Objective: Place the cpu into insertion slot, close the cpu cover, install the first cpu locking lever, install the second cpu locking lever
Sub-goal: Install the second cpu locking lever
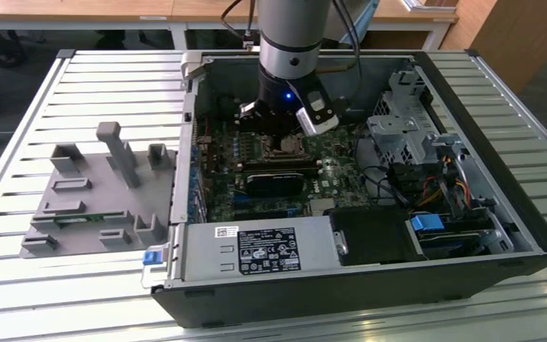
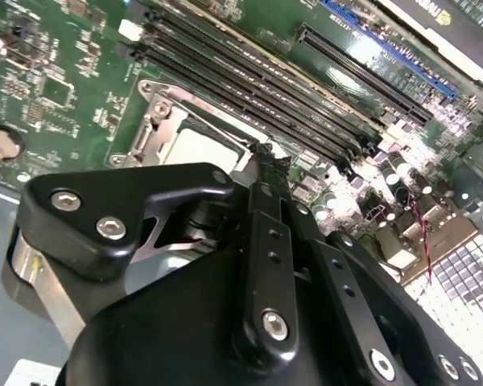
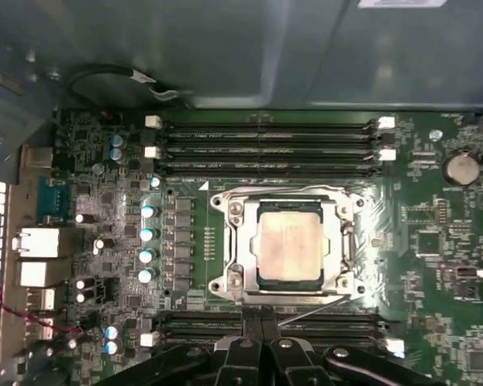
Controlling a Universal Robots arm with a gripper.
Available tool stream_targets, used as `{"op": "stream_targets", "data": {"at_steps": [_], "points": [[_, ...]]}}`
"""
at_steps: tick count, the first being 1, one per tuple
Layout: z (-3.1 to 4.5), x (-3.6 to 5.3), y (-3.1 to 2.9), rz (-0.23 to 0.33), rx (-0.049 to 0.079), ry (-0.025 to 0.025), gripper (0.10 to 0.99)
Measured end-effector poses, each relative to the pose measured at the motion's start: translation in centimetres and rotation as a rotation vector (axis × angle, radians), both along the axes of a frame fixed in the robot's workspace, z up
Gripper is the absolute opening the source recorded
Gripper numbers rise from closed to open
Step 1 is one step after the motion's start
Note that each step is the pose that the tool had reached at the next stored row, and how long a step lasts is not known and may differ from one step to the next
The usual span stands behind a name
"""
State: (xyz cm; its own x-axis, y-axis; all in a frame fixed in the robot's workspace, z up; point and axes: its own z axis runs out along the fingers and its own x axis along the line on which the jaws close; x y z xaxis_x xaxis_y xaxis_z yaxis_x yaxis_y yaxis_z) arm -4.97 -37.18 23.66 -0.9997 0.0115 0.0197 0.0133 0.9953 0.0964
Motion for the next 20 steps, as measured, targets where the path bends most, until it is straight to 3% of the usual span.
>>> {"op": "stream_targets", "data": {"at_steps": [3,8,9,20], "points": [[-0.48,-0.02,-0.14,0.0,0.001,0.0001,0.106],[-0.82,-0.13,-1.02,0.0,0.012,0.0,0.106],[-1.38,-1.53,-2.0,0.0,0.057,0.0,0.106],[-1.55,-1.51,-2.0,0.0,0.058,-0.0002,0.106]]}}
